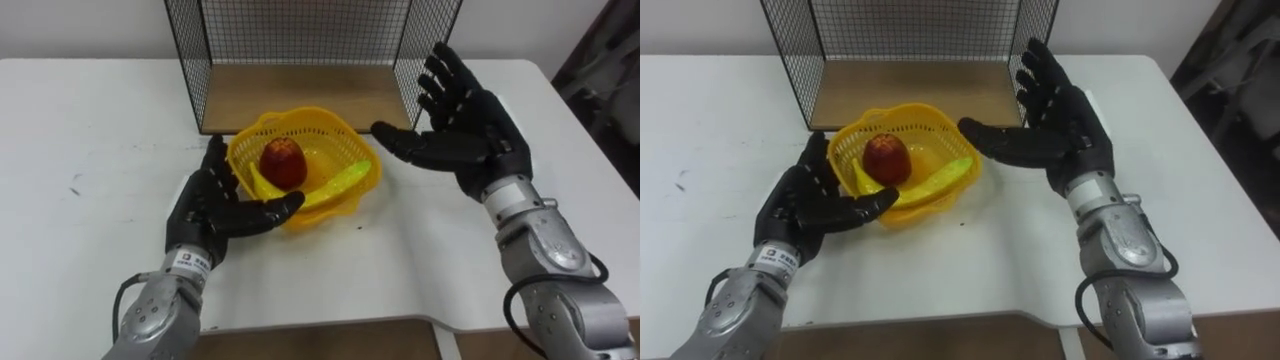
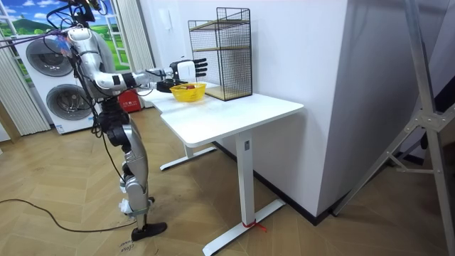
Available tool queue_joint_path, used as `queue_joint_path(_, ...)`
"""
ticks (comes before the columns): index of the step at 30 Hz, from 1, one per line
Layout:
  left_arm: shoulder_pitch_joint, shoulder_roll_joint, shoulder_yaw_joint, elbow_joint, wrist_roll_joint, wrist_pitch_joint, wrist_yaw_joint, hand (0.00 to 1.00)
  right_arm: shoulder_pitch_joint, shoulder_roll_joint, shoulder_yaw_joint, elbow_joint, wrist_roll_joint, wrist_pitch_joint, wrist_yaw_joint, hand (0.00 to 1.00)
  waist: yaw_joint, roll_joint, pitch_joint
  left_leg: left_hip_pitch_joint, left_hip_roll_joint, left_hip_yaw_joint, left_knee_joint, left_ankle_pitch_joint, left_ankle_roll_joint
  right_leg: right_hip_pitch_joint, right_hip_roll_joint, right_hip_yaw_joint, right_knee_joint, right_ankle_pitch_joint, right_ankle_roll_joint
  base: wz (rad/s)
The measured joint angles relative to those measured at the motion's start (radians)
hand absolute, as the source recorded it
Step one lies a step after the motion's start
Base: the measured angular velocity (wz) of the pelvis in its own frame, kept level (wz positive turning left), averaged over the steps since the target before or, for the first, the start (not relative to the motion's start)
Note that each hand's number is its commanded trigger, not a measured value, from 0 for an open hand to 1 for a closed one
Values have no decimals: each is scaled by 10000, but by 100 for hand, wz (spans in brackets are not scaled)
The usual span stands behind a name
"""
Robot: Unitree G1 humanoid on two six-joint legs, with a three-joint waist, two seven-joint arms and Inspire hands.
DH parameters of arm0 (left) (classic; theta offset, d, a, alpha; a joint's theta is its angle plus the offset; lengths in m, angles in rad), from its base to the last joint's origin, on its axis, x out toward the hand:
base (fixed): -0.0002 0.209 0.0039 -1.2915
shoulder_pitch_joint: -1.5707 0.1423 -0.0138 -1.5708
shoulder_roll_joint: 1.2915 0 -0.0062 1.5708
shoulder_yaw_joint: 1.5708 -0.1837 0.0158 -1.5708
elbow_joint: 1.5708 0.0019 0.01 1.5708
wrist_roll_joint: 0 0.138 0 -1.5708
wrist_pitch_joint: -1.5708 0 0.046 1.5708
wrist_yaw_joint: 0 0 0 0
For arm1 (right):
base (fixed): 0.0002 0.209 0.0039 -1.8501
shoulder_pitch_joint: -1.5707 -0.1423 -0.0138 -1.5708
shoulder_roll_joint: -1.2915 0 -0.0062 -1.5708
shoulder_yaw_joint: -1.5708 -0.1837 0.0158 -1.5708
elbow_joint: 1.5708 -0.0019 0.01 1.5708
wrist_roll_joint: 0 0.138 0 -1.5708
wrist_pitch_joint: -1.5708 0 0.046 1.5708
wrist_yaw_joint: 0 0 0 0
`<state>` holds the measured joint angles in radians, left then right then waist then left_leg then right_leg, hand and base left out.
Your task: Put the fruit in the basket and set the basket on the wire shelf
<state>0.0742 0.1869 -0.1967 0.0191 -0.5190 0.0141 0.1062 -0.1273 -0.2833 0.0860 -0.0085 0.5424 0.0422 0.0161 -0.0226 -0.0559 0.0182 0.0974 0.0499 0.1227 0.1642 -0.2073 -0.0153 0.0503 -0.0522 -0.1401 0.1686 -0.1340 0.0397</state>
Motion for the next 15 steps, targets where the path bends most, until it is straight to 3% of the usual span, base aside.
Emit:
queue_joint_path(12, -141, 205, 16, 4, -17, 4, -2, 0, -175, -10, 49, 669, 187, -2, -164, 0, 29, 10, -2, -67, 12, -11, 21, 0, 0, 2, 1, -48, -2, 1, -2, 0)
queue_joint_path(15, -198, 211, 9, 27, -6, 4, -5, 0, -175, 0, 138, 1134, 166, -2, 42, 0, 42, 107, -2, -74, 12, -15, 18, 0, 0, 1, 0, -58, 5, 2, -3, 0)
